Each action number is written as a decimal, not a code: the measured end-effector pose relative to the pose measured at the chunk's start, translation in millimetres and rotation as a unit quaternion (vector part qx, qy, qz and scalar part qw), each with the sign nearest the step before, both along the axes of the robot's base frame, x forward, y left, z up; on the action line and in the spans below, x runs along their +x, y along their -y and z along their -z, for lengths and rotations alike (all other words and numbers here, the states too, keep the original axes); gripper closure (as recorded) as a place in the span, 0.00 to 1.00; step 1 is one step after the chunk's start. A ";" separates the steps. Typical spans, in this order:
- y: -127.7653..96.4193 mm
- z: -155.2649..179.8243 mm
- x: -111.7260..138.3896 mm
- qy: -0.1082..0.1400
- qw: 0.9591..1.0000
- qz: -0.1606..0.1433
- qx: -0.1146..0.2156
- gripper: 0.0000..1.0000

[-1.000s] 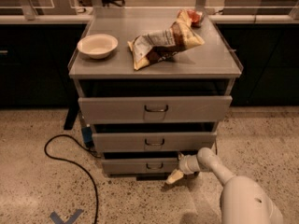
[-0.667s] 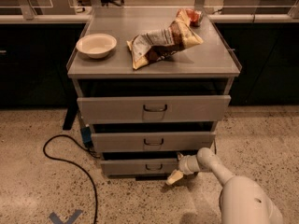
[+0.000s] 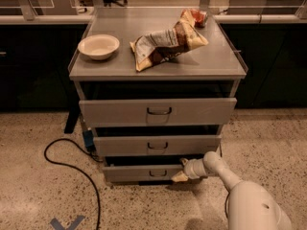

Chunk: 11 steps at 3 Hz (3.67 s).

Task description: Open bottom drawer

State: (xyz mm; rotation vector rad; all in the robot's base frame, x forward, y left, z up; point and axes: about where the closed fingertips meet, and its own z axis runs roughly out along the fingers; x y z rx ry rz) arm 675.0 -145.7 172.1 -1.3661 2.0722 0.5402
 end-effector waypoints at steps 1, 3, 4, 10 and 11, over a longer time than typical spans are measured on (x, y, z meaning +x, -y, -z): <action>0.1 -0.2 0.0 0.000 1.000 0.000 0.000 0.65; 8.0 -11.7 0.6 0.000 1.000 0.000 0.000 1.00; 8.8 -11.7 0.5 0.000 1.000 0.000 0.000 1.00; 15.6 -8.8 -69.6 0.034 0.999 -0.013 0.018 1.00; 22.4 -12.4 -83.8 0.054 0.998 -0.011 0.011 1.00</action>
Offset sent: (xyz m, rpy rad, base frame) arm -0.0030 -0.0005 -0.0004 -0.0584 0.0119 0.0154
